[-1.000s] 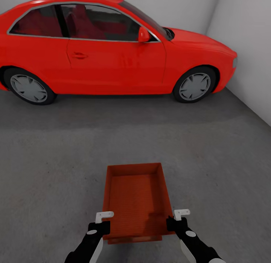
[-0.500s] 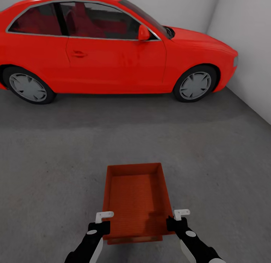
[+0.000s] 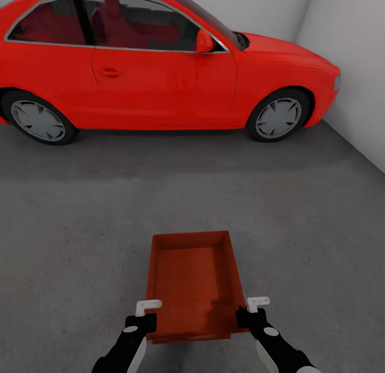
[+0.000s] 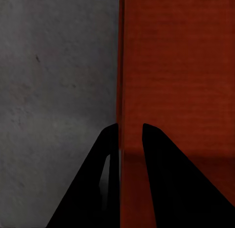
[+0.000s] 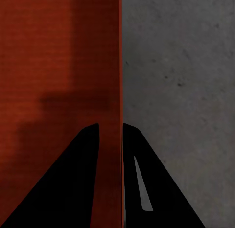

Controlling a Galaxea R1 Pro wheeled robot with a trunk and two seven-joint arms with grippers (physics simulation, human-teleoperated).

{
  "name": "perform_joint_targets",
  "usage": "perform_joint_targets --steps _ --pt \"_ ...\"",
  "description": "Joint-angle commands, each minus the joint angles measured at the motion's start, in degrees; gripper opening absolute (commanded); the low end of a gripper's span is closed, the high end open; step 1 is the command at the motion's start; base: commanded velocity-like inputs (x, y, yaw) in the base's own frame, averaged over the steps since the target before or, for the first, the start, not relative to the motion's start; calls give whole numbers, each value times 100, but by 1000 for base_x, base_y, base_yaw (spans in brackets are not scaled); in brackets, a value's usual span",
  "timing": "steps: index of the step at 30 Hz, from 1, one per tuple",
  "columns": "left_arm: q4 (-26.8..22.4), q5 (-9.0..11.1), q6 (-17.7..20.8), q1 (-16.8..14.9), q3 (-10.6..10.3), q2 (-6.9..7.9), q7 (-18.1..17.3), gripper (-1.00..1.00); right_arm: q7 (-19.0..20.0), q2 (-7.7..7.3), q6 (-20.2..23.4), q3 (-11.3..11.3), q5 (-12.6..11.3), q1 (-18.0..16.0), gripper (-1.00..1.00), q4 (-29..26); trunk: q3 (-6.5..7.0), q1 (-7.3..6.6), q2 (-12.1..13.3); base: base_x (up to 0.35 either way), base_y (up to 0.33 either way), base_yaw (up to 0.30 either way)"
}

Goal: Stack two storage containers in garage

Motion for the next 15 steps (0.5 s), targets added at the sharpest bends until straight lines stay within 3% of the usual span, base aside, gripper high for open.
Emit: perform_joint_targets --steps 1,5,15 --pt "-80 -55 33 -3 17 -6 4 -100 41 -24 -22 97 -98 -3 -100 20 -5 0 -3 0 0 0" --pt "8 29 -34 23 54 -6 -5 -100 -13 55 -43 48 -52 -3 -100 72 -5 0 -3 0 0 0" --pt "252 804 -312 23 -539 181 144 -100 -147 83 -49 143 34 -3 -100 72 -5 0 -3 0 0 0"
